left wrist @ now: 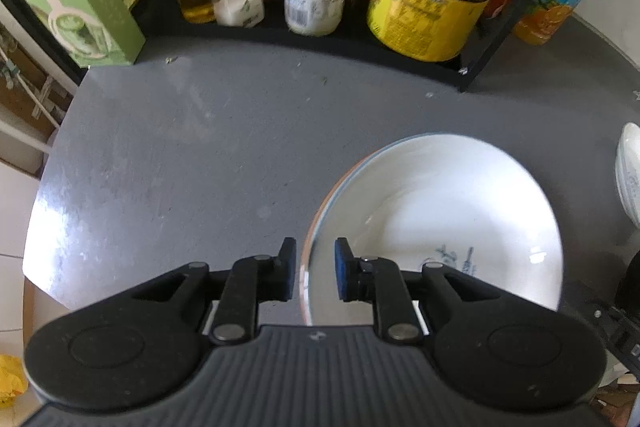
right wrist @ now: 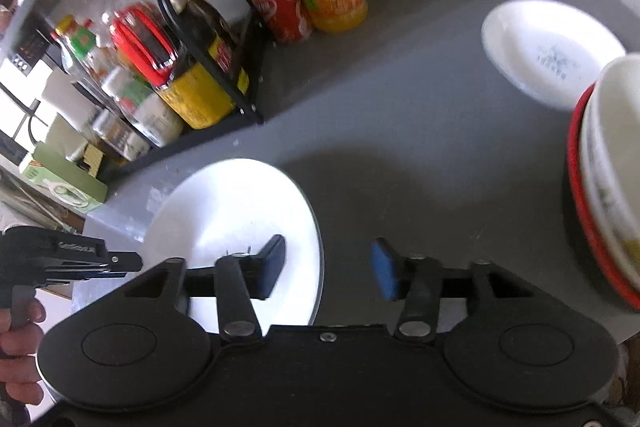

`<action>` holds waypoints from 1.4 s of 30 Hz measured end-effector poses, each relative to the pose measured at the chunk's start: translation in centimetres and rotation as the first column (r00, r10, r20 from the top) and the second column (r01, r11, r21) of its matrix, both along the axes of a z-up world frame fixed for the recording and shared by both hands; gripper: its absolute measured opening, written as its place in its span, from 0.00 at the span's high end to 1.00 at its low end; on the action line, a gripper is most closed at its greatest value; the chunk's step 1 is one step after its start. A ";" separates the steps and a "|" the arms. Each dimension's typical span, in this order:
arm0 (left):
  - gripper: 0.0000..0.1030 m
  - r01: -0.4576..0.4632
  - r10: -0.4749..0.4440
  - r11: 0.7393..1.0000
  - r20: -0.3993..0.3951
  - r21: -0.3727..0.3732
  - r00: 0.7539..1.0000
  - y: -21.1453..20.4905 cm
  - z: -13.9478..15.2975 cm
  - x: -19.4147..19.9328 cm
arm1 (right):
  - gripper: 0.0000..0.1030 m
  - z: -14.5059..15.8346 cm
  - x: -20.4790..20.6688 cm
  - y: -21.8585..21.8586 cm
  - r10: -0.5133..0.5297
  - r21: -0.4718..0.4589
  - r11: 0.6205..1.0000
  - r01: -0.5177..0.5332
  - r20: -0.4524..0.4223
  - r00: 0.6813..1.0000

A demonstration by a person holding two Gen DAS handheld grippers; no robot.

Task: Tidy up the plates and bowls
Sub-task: 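Lower the 'Sweet' plate onto the orange-rimmed plate and open both grippers, then move both grippers to the white 'BAKERY' plate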

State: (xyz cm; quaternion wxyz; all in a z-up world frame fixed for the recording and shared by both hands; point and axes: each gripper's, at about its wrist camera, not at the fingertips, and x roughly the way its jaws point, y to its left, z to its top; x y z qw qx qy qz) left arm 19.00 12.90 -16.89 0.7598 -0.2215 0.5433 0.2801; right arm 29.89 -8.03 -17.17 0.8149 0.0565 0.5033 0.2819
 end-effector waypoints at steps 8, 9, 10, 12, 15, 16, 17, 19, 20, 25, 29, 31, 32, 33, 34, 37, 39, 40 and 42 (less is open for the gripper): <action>0.61 0.055 -0.056 0.998 0.038 0.035 0.998 -3.5 2.3 1.1 | 0.28 3.0 -1.2 -3.0 0.006 0.030 1.000 -0.008 0.067 0.998; 0.57 0.061 -0.063 0.997 0.043 0.045 0.997 -4.1 2.6 1.2 | 0.23 3.3 -1.4 -3.5 0.001 0.034 0.999 -0.004 0.074 0.997; 0.53 0.065 -0.068 0.996 0.048 0.055 0.997 -4.6 3.0 1.2 | 0.20 3.7 -1.6 -4.3 -0.006 0.041 0.999 0.002 0.087 0.996; 0.47 0.074 -0.079 0.994 0.061 0.080 0.995 -5.8 3.7 1.3 | 0.15 4.3 -2.0 -5.3 -0.014 0.048 0.999 0.009 0.105 0.994; 0.35 0.081 -0.090 0.989 0.070 0.121 0.994 -7.6 4.7 1.3 | 0.11 5.2 -2.3 -7.3 -0.032 0.050 0.998 0.026 0.124 0.992; 0.32 0.081 -0.091 0.988 0.070 0.130 0.993 -8.2 5.0 1.2 | 0.11 5.5 -2.4 -7.9 -0.036 0.054 0.998 0.029 0.127 0.991; 0.31 0.081 -0.092 0.988 0.075 0.135 0.993 -8.9 5.3 1.2 | 0.11 5.8 -2.6 -8.6 -0.034 0.061 0.998 0.027 0.129 0.991; 0.28 0.081 -0.093 0.988 0.090 0.130 0.992 -10.0 5.8 0.9 | 0.08 6.2 -2.9 -9.7 -0.028 0.066 0.998 0.020 0.131 0.991; 0.28 0.081 -0.094 0.988 0.097 0.128 0.991 -10.6 6.0 0.7 | 0.06 6.5 -3.2 -10.3 -0.027 0.060 0.998 0.019 0.138 0.990; 0.24 0.106 -0.118 0.985 0.089 0.135 0.989 -13.8 7.0 0.1 | 0.03 7.6 -3.9 -12.7 -0.026 0.062 0.998 0.016 0.164 0.986; 0.19 0.102 -0.113 0.989 0.096 0.109 0.989 -15.7 7.6 -0.6 | 0.00 8.2 -4.3 -14.5 -0.041 0.065 0.997 0.030 0.177 0.983; 0.17 0.103 -0.113 0.989 0.097 0.105 0.989 -16.7 7.9 -0.8 | 0.00 8.5 -4.3 -15.3 -0.051 0.064 0.997 0.040 0.182 0.982; 0.17 0.104 -0.114 0.989 0.097 0.103 0.989 -17.1 8.0 -0.9 | 0.00 8.5 -4.2 -15.7 -0.058 0.063 0.997 0.047 0.184 0.981; 0.17 0.107 -0.117 0.989 0.099 0.101 0.988 -17.5 8.2 -0.9 | 0.00 8.6 -4.2 -16.1 -0.063 0.065 0.997 0.052 0.186 0.981; 0.17 0.111 -0.121 0.989 0.102 0.099 0.987 -17.9 8.3 -1.0 | 0.00 8.7 -4.2 -16.5 -0.069 0.067 0.996 0.057 0.188 0.980; 0.17 0.122 -0.135 0.986 0.111 0.111 0.985 -19.1 8.8 -0.9 | 0.00 8.9 -3.8 -17.4 -0.085 0.069 0.995 0.073 0.193 0.978; 0.17 0.131 -0.142 0.986 0.113 0.107 0.983 -19.7 9.0 -0.7 | 0.00 9.1 -3.4 -18.0 -0.095 0.078 0.994 0.081 0.184 0.978; 0.16 0.133 -0.145 0.986 0.116 0.100 0.983 -19.9 9.1 -0.5 | 0.00 9.3 -3.2 -18.2 -0.099 0.092 0.992 0.084 0.173 0.980; 0.16 0.142 -0.152 0.986 0.120 0.092 0.981 -20.3 9.2 0.0 | 0.00 9.7 -2.8 -18.6 -0.100 0.090 0.992 0.085 0.174 0.980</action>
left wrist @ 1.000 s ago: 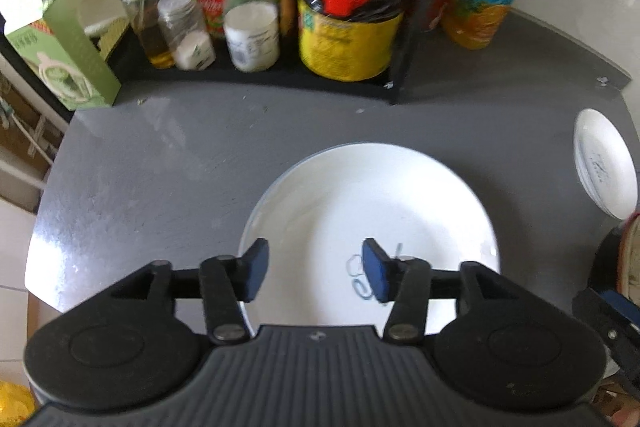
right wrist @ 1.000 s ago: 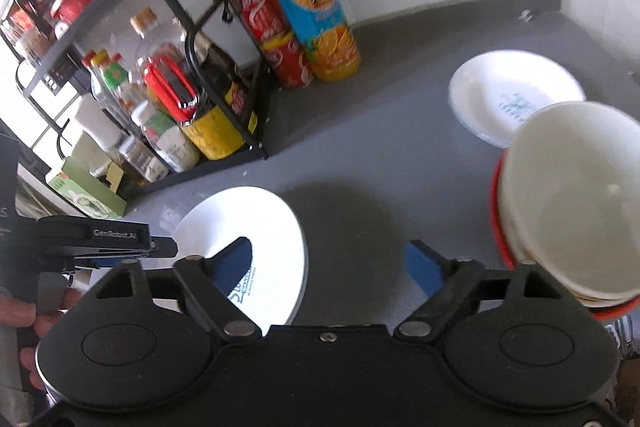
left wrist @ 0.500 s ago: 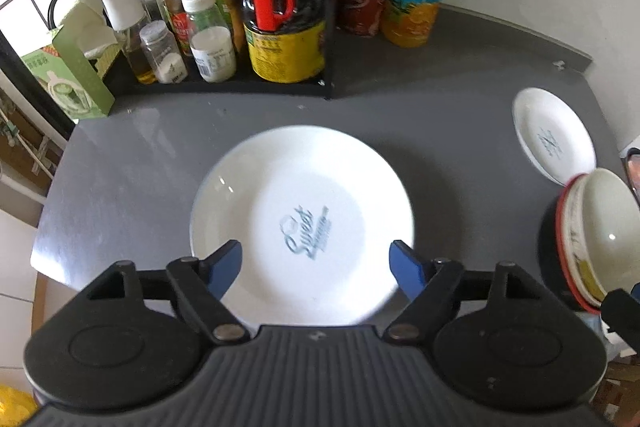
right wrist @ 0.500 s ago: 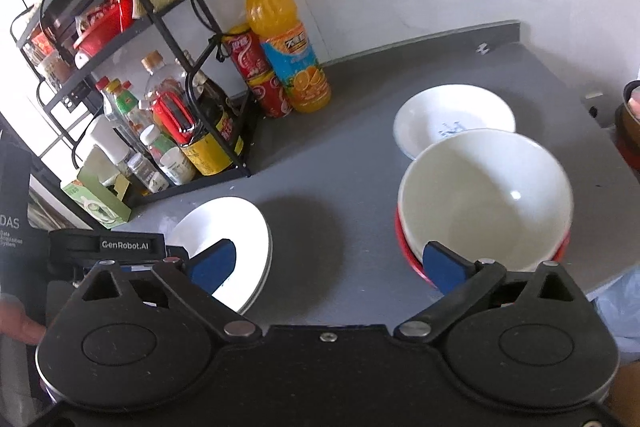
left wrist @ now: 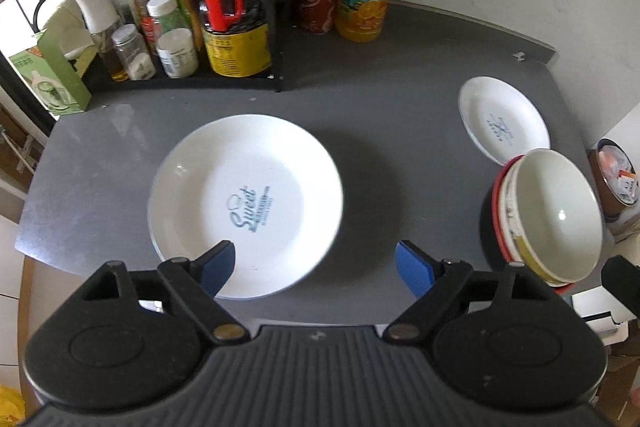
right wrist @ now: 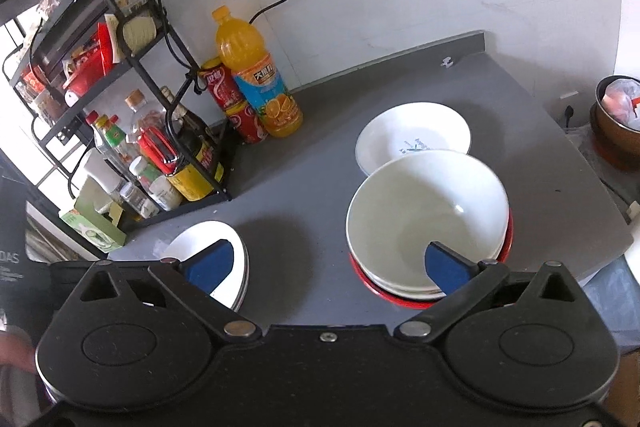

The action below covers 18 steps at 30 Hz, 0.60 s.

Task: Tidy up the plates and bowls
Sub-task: 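Move both grippers to the white 'BAKERY' plate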

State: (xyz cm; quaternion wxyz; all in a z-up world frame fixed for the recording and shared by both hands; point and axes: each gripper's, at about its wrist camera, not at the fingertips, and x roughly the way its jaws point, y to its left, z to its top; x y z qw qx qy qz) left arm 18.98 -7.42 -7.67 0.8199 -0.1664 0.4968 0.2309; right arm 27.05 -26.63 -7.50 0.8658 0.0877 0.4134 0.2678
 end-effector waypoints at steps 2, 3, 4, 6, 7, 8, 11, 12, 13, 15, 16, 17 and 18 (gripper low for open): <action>0.16 0.008 -0.008 1.000 0.000 0.001 1.000 -0.3 -0.1 0.7 | 0.00 0.2 0.4 -0.2 -0.007 -0.024 1.000 0.007 0.014 1.000; 0.16 0.010 -0.010 1.000 0.000 0.001 1.000 -0.5 -0.1 1.2 | 0.00 0.3 0.7 -0.3 -0.010 -0.026 1.000 0.010 0.016 1.000; 0.16 0.012 -0.012 1.000 0.001 -0.003 1.000 -0.6 -0.2 1.6 | 0.00 0.3 1.0 -0.6 -0.014 -0.025 1.000 0.015 0.016 1.000; 0.16 0.016 -0.015 1.000 0.012 -0.016 1.000 -0.9 -0.2 2.6 | 0.00 0.3 1.9 -1.2 -0.027 -0.025 0.999 0.027 0.017 0.999; 0.16 0.020 -0.019 1.000 0.016 -0.021 1.000 -1.0 -0.2 3.1 | 0.00 0.3 2.3 -1.4 -0.034 -0.028 0.999 0.035 0.022 0.999; 0.16 0.025 -0.025 0.999 0.020 -0.024 0.999 -1.2 -0.3 3.7 | 0.00 0.3 2.8 -1.7 -0.052 -0.036 0.998 0.053 0.033 0.998; 0.16 0.052 -0.051 0.998 0.032 -0.025 0.998 -1.7 -0.5 5.9 | 0.00 0.0 4.5 -2.7 -0.103 -0.051 0.993 0.104 0.030 0.994; 0.16 0.061 -0.060 0.998 0.028 -0.026 0.998 -1.7 -0.7 6.8 | 0.00 -0.2 5.1 -3.0 -0.109 -0.048 0.993 0.110 0.022 0.994; 0.16 0.065 -0.064 0.998 0.015 -0.026 0.998 -1.8 -1.0 7.8 | 0.00 -0.4 5.8 -3.4 -0.116 -0.049 0.992 0.116 0.014 0.993; 0.16 0.075 -0.074 0.996 0.021 -0.038 0.997 -1.8 -1.3 9.4 | 0.00 -0.8 6.8 -4.0 -0.131 -0.062 0.989 0.131 0.008 0.991; 0.16 0.083 -0.082 0.996 0.027 -0.043 0.996 -1.9 -1.4 10.2 | 0.00 -1.0 7.5 -4.4 -0.144 -0.066 0.987 0.144 0.002 0.990; 0.16 0.090 -0.089 0.995 0.027 -0.045 0.996 -1.9 -1.5 11.0 | 0.01 -1.2 8.0 -4.8 -0.154 -0.062 0.986 0.154 -0.005 0.988; 0.16 0.096 -0.095 0.994 0.022 -0.047 0.995 -2.0 -1.7 11.9 | 0.01 -1.4 8.6 -5.2 -0.163 -0.055 0.985 0.162 -0.012 0.987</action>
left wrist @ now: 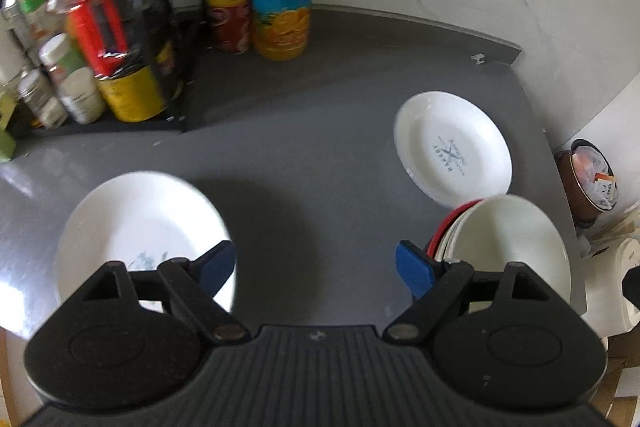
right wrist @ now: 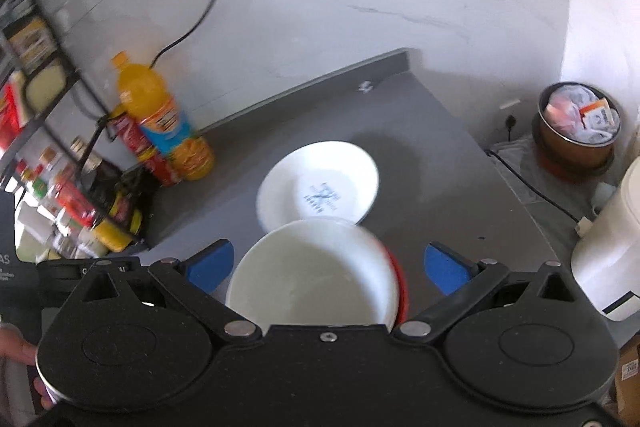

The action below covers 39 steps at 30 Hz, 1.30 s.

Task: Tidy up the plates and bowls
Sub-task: 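Move both grippers to the white 'BAKERY' plate, then close both grippers on the rim of the 'BAKERY' plate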

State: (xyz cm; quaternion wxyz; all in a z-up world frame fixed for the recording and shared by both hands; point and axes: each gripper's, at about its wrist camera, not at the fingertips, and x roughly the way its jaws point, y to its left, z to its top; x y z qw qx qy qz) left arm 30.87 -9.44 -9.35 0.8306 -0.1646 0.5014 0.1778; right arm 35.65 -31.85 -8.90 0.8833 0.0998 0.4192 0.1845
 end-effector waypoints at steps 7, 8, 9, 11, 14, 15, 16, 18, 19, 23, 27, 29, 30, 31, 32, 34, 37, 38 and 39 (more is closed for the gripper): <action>0.16 0.020 -0.019 1.000 0.004 -0.025 1.000 -0.3 -0.7 4.6 | 0.14 -1.5 3.7 -2.1 -0.023 0.019 1.000 0.024 -0.041 0.999; 0.16 0.021 -0.021 0.999 0.007 -0.030 1.000 -0.4 -0.8 5.2 | 0.17 -1.9 4.2 -2.3 -0.027 0.027 0.999 0.028 -0.051 0.998; 0.16 0.024 -0.024 0.999 0.007 -0.035 1.000 -0.4 -0.9 5.7 | 0.20 -2.2 4.8 -2.4 -0.026 0.035 0.999 0.029 -0.061 0.998; 0.16 0.033 -0.033 0.999 0.003 -0.038 0.999 -0.4 -1.1 6.7 | 0.22 -2.9 5.9 -2.6 -0.021 0.051 0.998 0.025 -0.080 0.997; 0.17 0.044 -0.044 0.998 0.001 -0.049 0.999 -0.5 -1.6 8.3 | 0.28 -4.1 7.7 -2.8 -0.015 0.069 0.997 0.022 -0.110 0.994; 0.17 0.045 -0.046 0.997 0.000 -0.057 0.999 -0.5 -1.9 8.9 | 0.32 -4.6 8.3 -2.9 -0.013 0.074 0.997 0.022 -0.126 0.992; 0.17 0.044 -0.044 0.997 -0.002 -0.064 0.999 -0.5 -2.0 9.3 | 0.33 -5.2 8.9 -3.0 -0.010 0.081 0.996 0.022 -0.144 0.989; 0.17 0.039 -0.040 0.996 -0.009 -0.083 0.999 -0.4 -2.6 10.4 | 0.39 -6.2 10.1 -3.1 -0.004 0.099 0.995 0.022 -0.177 0.984; 0.19 0.036 -0.037 0.995 -0.016 -0.090 0.999 -0.3 -2.9 10.9 | 0.40 -6.8 10.7 -3.1 -0.002 0.107 0.994 0.023 -0.194 0.981; 0.21 0.012 -0.017 0.990 -0.039 -0.139 0.999 0.1 -4.2 12.9 | 0.44 -8.8 12.4 -2.7 0.020 0.120 0.993 0.009 -0.242 0.970; 0.31 0.008 -0.019 0.987 -0.063 -0.161 0.998 0.3 -5.9 14.7 | 0.53 -10.8 14.1 -2.4 0.056 0.145 0.989 -0.016 -0.280 0.958; 0.35 0.005 -0.019 0.983 -0.074 -0.185 0.997 0.5 -6.6 15.5 | 0.58 -11.7 14.9 -2.5 0.068 0.168 0.986 -0.018 -0.296 0.953; 0.39 0.002 -0.017 0.984 -0.086 -0.181 0.996 0.5 -7.1 15.9 | 0.60 -12.1 15.3 -2.6 0.074 0.184 0.983 -0.018 -0.303 0.950; 0.43 -0.002 -0.015 0.984 -0.096 -0.176 0.995 0.6 -7.4 16.2 | 0.61 -12.4 15.6 -2.6 0.081 0.199 0.980 -0.019 -0.309 0.948; 0.44 -0.006 -0.013 0.984 -0.103 -0.180 0.995 0.7 -7.8 16.6 | 0.61 -12.7 16.0 -2.7 0.086 0.208 0.978 -0.020 -0.314 0.946; 0.51 -0.013 -0.010 0.979 -0.108 -0.205 0.994 0.9 -8.4 17.1 | 0.61 -13.2 16.7 -2.6 0.093 0.214 0.977 -0.023 -0.324 0.942; 0.55 -0.019 -0.007 0.975 -0.119 -0.219 0.993 0.8 -9.4 17.8 | 0.62 -13.9 17.5 -2.3 0.115 0.230 0.973 -0.038 -0.332 0.936; 0.56 -0.027 -0.001 0.974 -0.122 -0.224 0.993 0.8 -9.7 18.0 | 0.62 -14.1 17.7 -2.2 0.120 0.232 0.972 -0.042 -0.333 0.935; 0.57 -0.035 0.007 0.973 -0.121 -0.227 0.993 0.9 -9.9 18.2 | 0.63 -14.4 18.0 -2.1 0.126 0.235 0.971 -0.046 -0.336 0.933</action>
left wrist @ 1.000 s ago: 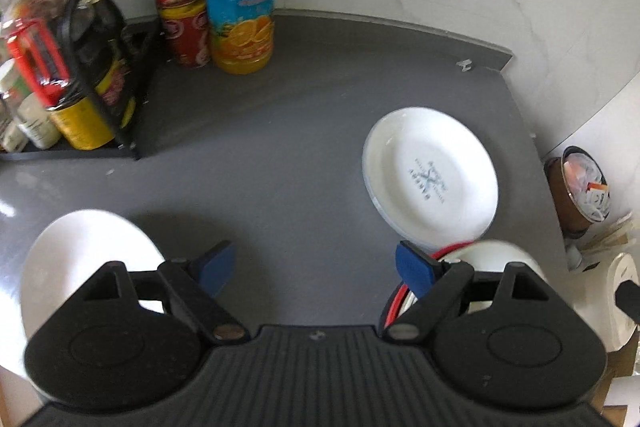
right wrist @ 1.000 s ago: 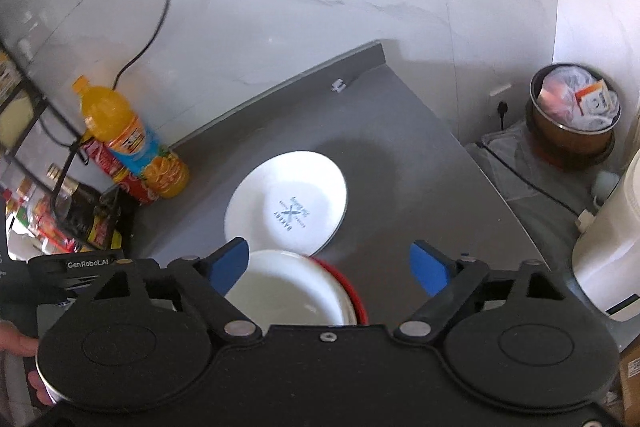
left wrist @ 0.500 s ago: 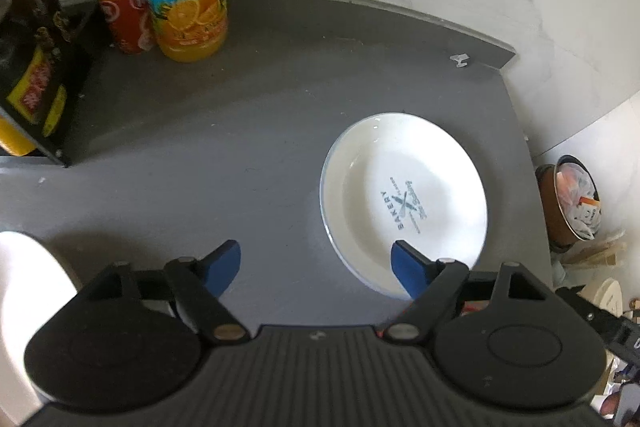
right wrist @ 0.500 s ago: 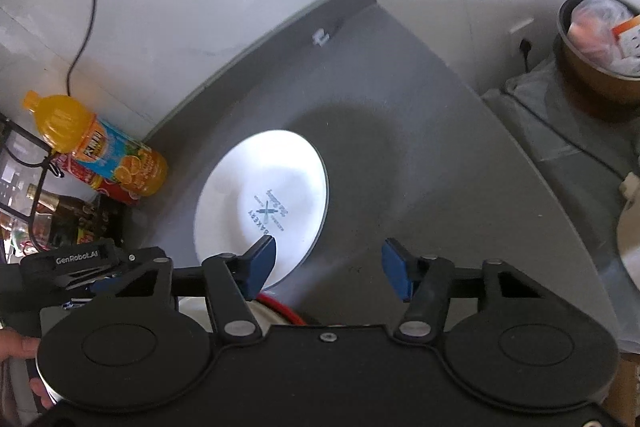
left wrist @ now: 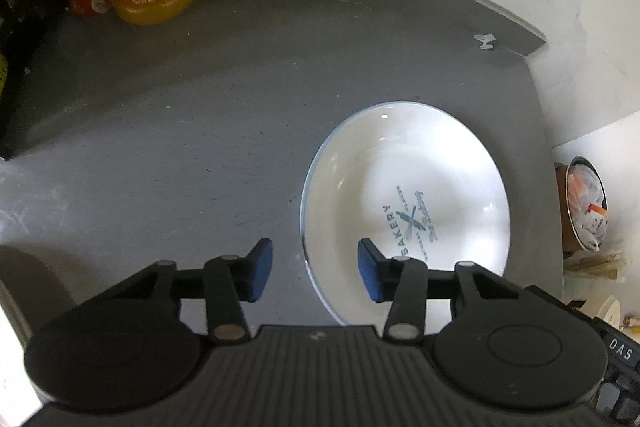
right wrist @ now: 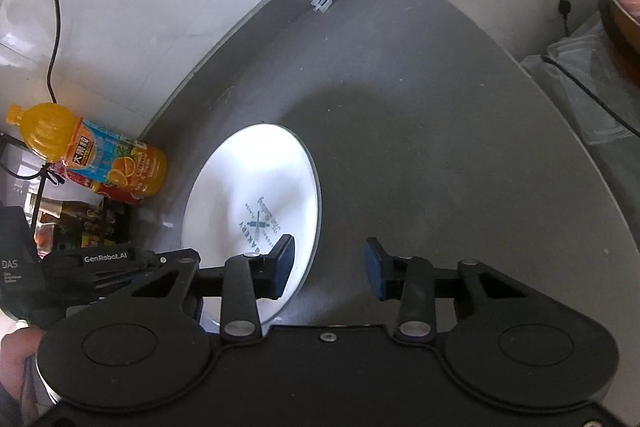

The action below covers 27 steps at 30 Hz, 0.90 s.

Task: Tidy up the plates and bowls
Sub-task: 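Close both grippers on the rim of the 'BAKERY' plate, then lift the 'BAKERY' plate with both grippers and carry it over the 'Sweet' plate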

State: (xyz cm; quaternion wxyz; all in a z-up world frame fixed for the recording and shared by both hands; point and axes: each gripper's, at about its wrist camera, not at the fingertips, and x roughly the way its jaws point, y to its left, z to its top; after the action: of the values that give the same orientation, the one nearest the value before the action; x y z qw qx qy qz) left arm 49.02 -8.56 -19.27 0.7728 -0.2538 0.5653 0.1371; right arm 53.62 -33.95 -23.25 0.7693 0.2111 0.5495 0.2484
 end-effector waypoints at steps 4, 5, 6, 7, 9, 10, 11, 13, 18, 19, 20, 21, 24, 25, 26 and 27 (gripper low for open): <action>0.70 -0.020 0.020 1.000 0.008 -0.008 1.000 0.1 -0.7 0.4 | 0.66 -1.0 0.8 0.6 0.017 0.003 1.000 -0.017 -0.024 1.000; 0.72 -0.026 0.026 1.000 0.008 -0.013 1.000 0.2 -0.8 0.6 | 0.67 -1.2 1.0 0.8 0.023 0.001 1.000 -0.023 -0.025 0.999; 0.75 -0.033 0.033 0.999 0.009 -0.018 0.999 0.3 -0.9 0.6 | 0.68 -1.4 1.1 1.1 0.029 0.003 1.000 -0.029 -0.028 0.999; 0.76 -0.036 0.037 0.999 0.012 -0.019 0.999 0.3 -1.0 0.6 | 0.69 -1.5 1.3 1.3 0.034 0.003 0.999 -0.034 -0.030 0.999; 0.78 -0.043 0.043 0.999 0.014 -0.025 0.999 0.5 -1.2 0.7 | 0.69 -1.9 1.4 1.9 0.055 0.002 0.999 -0.055 -0.031 0.998; 0.79 -0.045 0.046 0.998 0.013 -0.031 0.999 0.6 -1.3 0.8 | 0.70 -2.1 1.4 2.3 0.068 0.003 0.998 -0.068 -0.032 0.997; 0.79 -0.047 0.047 0.998 0.013 -0.035 0.999 0.7 -1.4 0.8 | 0.71 -2.3 1.4 2.6 0.081 0.001 0.997 -0.081 -0.032 0.996; 0.83 -0.049 0.050 0.998 0.019 -0.039 0.999 0.9 -1.6 0.6 | 0.73 -2.6 1.4 3.3 0.114 -0.019 0.993 -0.114 -0.027 0.993; 0.87 -0.032 0.033 0.998 0.010 -0.053 0.999 0.7 -2.1 0.3 | 0.80 -3.1 1.4 4.2 0.141 -0.035 0.989 -0.141 -0.004 0.990; 0.87 -0.019 0.019 0.999 0.011 -0.046 1.000 0.7 -2.1 0.4 | 0.81 -3.2 1.4 4.2 0.144 -0.038 0.989 -0.143 0.002 0.990; 0.87 -0.011 0.011 0.999 0.011 -0.037 1.000 0.6 -2.0 0.4 | 0.84 -3.2 1.5 4.1 0.145 -0.042 0.989 -0.145 0.004 0.989; 0.87 -0.010 0.011 0.999 0.011 -0.034 1.000 0.7 -2.0 0.4 | 0.88 -3.2 1.5 4.2 0.147 -0.051 0.988 -0.147 0.005 0.989; 0.87 -0.024 0.024 0.999 -0.001 -0.034 1.000 0.7 -1.9 0.6 | 0.89 -2.9 1.3 4.2 0.173 -0.081 0.982 -0.169 0.038 0.984; 0.87 -0.023 0.023 0.999 -0.002 -0.028 1.000 0.6 -1.8 0.6 | 0.89 -2.6 1.2 4.3 0.182 -0.084 0.981 -0.177 0.053 0.982; 0.87 -0.019 0.019 1.000 0.004 -0.017 1.000 0.4 -1.6 0.7 | 0.89 -2.3 1.1 4.3 0.188 -0.090 0.979 -0.182 0.068 0.980; 0.87 -0.013 0.013 1.000 0.012 -0.006 1.000 0.2 -1.3 0.7 | 0.89 -2.1 1.0 4.2 0.191 -0.093 0.979 -0.184 0.077 0.979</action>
State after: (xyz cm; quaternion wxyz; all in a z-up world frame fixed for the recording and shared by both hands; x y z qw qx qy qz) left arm 49.72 -8.34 -20.62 0.7744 -0.2606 0.5595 0.1390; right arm 54.62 -29.77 -25.32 0.7737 0.1143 0.5436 0.3049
